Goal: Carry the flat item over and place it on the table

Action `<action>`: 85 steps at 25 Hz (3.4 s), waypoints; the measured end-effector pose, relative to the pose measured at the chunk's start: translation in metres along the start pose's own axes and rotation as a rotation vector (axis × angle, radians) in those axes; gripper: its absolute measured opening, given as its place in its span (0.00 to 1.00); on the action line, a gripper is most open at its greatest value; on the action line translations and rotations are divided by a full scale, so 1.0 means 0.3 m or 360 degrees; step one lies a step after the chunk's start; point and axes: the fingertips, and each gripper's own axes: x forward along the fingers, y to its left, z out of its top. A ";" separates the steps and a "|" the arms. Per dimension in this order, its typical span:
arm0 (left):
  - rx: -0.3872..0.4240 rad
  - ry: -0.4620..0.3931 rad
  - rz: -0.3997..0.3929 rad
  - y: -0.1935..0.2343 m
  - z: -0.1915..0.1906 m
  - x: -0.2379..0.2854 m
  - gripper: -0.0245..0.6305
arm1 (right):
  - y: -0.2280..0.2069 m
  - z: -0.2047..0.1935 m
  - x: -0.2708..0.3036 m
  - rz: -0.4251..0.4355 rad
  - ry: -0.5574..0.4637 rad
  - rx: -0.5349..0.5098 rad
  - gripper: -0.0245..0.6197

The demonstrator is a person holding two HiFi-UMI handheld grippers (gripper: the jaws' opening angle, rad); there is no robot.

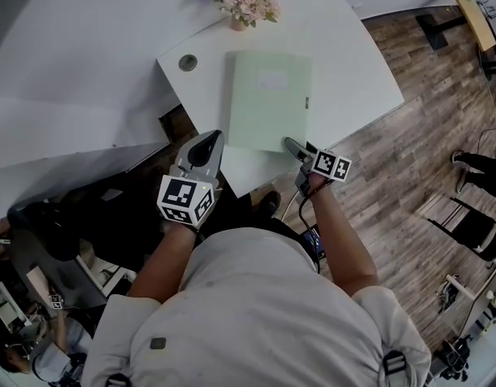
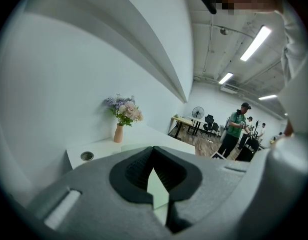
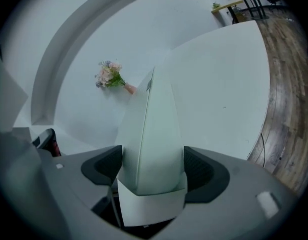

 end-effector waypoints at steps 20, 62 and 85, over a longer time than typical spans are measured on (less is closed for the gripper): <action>0.0013 -0.0009 -0.0013 -0.045 -0.007 -0.030 0.04 | 0.011 0.048 -0.071 -0.0317 0.0021 -0.0574 0.44; 0.0299 -0.0440 0.0106 -0.599 0.198 -0.500 0.04 | 0.762 0.074 -1.035 0.0117 -0.0943 -0.1503 0.05; 0.0330 -0.0431 -0.0140 -0.361 0.109 -0.969 0.04 | 1.122 -0.389 -0.984 -0.0032 -0.1137 -0.1441 0.05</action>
